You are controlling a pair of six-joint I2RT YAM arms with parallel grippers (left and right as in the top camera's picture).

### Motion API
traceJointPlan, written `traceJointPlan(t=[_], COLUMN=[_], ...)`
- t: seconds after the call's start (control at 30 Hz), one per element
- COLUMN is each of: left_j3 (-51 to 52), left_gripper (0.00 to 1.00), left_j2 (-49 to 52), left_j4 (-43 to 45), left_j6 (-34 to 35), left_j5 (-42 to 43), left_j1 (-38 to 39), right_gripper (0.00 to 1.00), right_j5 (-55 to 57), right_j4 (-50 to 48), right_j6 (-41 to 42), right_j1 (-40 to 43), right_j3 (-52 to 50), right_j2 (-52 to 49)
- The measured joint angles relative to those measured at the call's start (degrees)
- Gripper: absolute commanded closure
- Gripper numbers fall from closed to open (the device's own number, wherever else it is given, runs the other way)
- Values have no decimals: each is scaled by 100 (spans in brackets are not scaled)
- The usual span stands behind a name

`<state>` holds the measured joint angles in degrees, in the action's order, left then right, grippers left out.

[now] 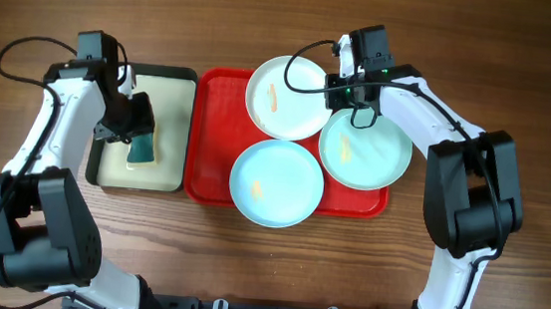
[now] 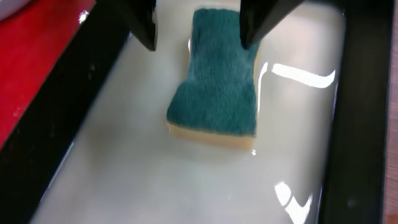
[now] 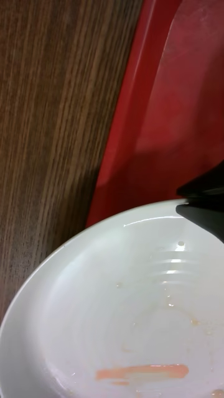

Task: Clean dirty plates on tray and stack at the side

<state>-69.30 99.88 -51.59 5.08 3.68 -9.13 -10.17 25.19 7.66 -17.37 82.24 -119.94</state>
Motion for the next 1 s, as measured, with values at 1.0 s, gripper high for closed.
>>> traceJointPlan(t=[1.0], left_j3=[1222], left_gripper=[62], left_j2=[7], left_j4=[1440], left_j6=[-127], left_j5=[-289], left_j1=[0], right_gripper=[94], right_j5=[0], right_j4=[0], right_j6=[0], right_j1=[0], right_j3=[0], right_j2=[0])
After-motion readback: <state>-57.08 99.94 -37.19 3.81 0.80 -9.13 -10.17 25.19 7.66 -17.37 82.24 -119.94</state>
